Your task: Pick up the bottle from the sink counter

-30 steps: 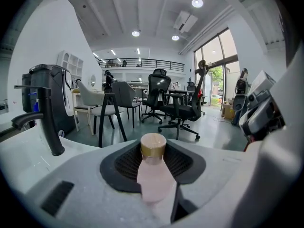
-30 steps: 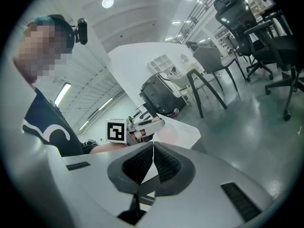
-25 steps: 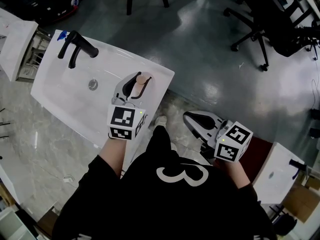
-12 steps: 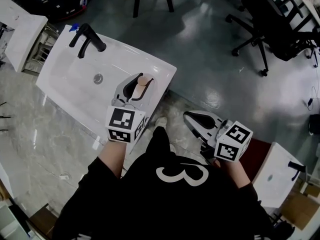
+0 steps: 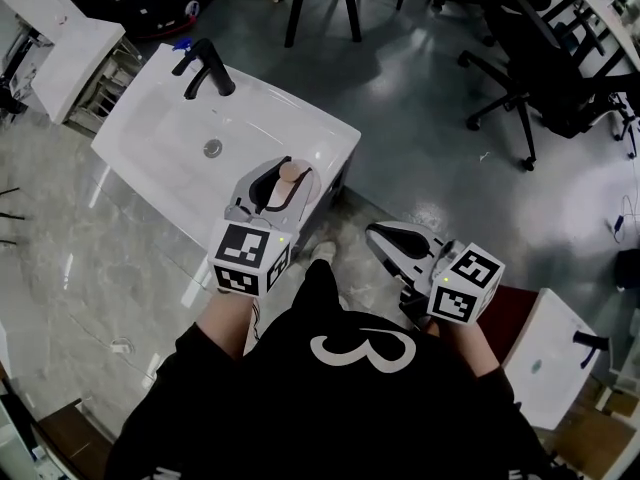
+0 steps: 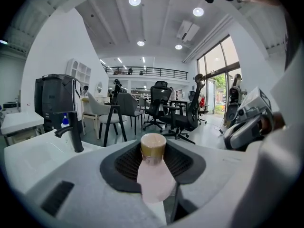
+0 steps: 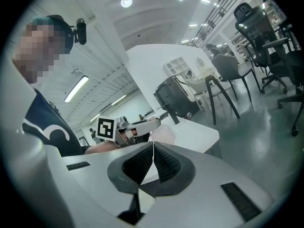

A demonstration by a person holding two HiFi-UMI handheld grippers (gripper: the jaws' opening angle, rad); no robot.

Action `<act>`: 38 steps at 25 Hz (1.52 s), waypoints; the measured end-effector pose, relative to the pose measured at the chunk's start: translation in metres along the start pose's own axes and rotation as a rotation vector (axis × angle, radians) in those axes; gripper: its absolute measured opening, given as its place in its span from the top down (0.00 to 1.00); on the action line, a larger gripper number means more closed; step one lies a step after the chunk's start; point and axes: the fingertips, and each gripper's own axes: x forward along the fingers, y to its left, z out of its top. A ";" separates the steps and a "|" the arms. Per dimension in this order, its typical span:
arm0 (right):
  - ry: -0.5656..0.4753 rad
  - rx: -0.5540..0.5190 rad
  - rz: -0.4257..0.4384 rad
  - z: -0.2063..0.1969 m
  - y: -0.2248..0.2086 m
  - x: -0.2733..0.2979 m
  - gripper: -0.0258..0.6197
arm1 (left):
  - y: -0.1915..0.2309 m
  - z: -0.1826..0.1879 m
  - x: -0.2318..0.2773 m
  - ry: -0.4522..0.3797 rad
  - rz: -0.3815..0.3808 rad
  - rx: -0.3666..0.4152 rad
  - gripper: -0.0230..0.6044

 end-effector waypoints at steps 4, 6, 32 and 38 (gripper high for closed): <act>-0.014 -0.032 0.026 0.004 0.020 -0.007 0.94 | -0.016 0.005 -0.025 0.000 0.004 0.010 0.73; -0.023 -0.047 0.039 0.007 0.029 -0.009 0.94 | -0.024 0.007 -0.037 0.000 0.002 0.008 0.73; -0.097 -0.219 0.169 0.027 0.117 -0.043 0.94 | -0.112 0.029 -0.152 -0.044 -0.033 -0.030 0.73; -0.108 -0.243 0.174 0.029 0.128 -0.044 0.94 | -0.114 0.031 -0.164 -0.045 -0.029 -0.022 0.73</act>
